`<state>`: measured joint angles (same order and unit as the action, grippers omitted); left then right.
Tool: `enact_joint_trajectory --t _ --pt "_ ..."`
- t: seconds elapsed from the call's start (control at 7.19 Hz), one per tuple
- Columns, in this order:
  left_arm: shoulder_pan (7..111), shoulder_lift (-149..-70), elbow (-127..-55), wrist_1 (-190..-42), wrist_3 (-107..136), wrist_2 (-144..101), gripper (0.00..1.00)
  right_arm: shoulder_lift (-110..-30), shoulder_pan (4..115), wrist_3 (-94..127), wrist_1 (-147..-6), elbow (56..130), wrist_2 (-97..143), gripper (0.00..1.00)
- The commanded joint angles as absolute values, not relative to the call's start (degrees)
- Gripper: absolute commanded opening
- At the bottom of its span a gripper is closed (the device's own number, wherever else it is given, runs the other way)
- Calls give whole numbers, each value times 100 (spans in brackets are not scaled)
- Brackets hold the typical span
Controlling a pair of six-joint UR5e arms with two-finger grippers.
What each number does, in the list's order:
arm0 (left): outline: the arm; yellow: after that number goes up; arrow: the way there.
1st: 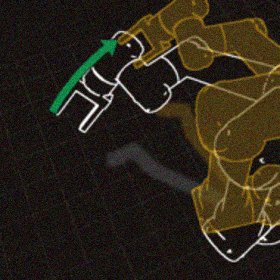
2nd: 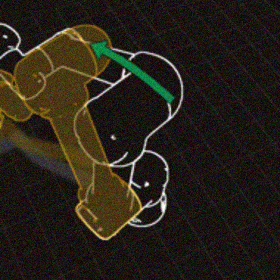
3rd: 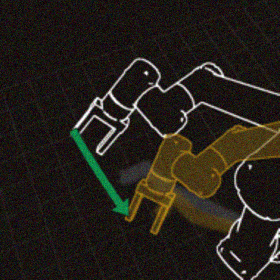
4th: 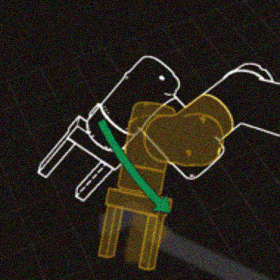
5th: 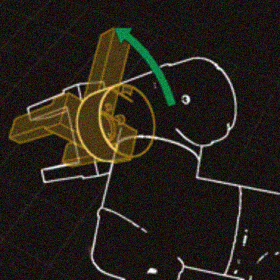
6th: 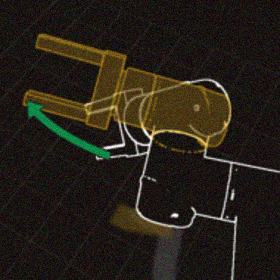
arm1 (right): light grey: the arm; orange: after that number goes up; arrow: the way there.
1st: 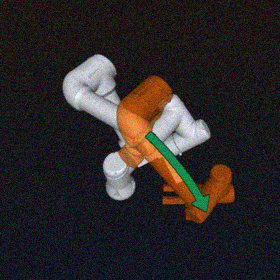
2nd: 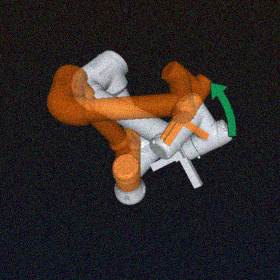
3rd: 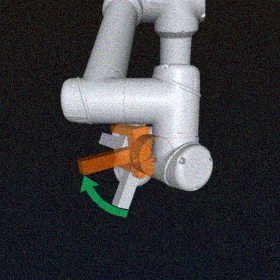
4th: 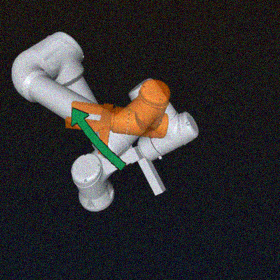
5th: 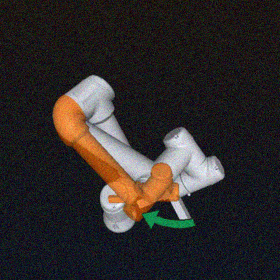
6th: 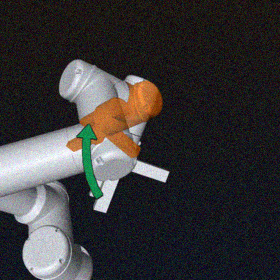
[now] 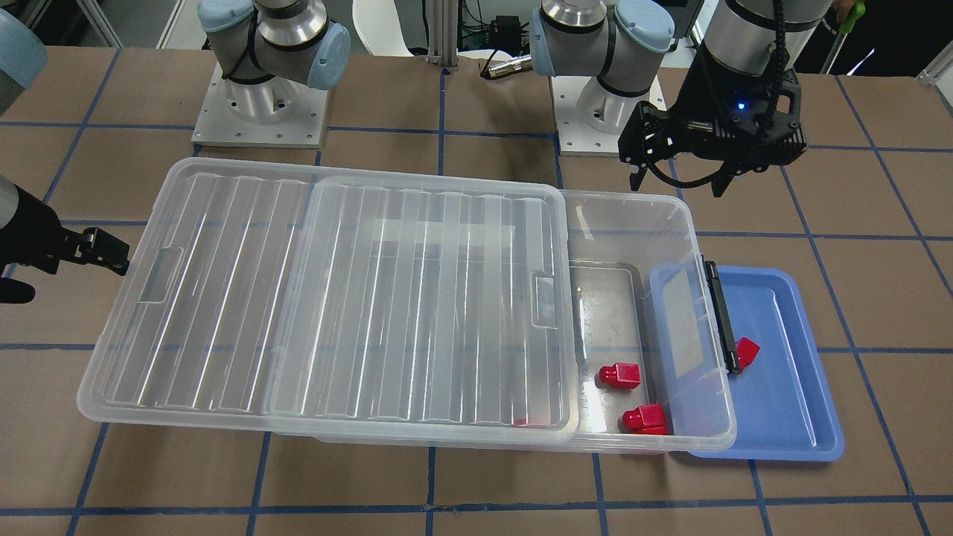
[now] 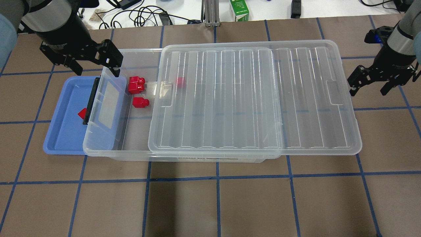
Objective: Place red block in blue tray from box
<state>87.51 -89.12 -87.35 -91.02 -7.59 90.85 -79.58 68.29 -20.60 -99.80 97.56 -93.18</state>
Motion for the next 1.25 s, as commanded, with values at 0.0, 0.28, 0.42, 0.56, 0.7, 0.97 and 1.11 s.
enact_joint_trajectory --t 0.0,0.28,0.42,0.56,0.7,0.97,1.11 --pt "8631 -8877 -8710 -9149 -835 8965 100 -7945 7004 -1882 -10011 9765 -9316 100" --pt "8604 -8851 -8745 -9158 -844 8938 100 -7954 7040 -1749 -10002 9765 -9168 100" --pt "8604 -8842 -8754 -9158 -844 8938 100 -7945 7162 -1610 -10011 9765 -9089 100" --pt "8604 -8842 -8754 -9167 -844 8938 100 -7945 7372 -1365 -10019 9765 -9097 100" --pt "8604 -8833 -8763 -9167 -844 8947 100 -7945 7478 -1171 -10020 9765 -9088 100" --pt "8604 -8833 -8763 -9167 -844 8947 100 -7945 7794 -759 -10020 9765 -9088 100" --pt "8604 -8833 -8771 -9176 -844 8947 100 -7937 7979 -512 -10028 9765 -9088 100"
